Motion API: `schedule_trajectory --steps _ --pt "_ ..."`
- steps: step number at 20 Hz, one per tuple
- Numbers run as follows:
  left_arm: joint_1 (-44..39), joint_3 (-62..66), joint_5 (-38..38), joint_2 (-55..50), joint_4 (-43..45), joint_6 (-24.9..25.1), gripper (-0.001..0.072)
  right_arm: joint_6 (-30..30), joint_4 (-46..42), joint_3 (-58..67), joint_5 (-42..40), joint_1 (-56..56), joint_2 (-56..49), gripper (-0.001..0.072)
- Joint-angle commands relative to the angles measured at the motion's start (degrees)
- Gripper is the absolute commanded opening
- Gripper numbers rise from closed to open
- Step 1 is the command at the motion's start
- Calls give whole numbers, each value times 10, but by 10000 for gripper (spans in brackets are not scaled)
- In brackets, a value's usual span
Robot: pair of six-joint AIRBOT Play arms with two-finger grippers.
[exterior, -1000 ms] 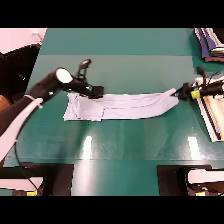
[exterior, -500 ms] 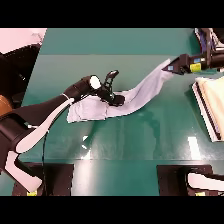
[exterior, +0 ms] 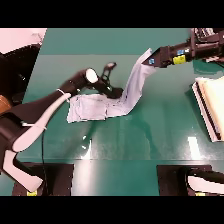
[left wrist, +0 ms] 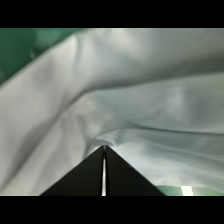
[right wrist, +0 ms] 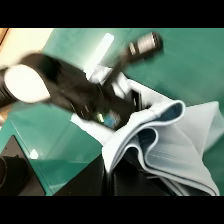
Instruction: Fold the shirts.
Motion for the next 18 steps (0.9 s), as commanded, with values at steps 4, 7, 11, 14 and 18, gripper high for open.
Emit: schedule_trajectory --steps 4,7,11,14,18 --pt "165 14 -47 139 70 5 21 -2 1 43 -69 119 -49 15" --pt "246 14 -80 205 113 6 22 -3 0 110 -114 211 -135 16" --pt "329 14 -120 257 127 21 21 -3 -1 199 -148 313 -264 149" --pt "360 14 -142 266 127 21 22 -3 0 238 -106 339 -323 589" --pt "364 14 -155 269 125 35 22 -3 -22 151 -31 287 -282 520"
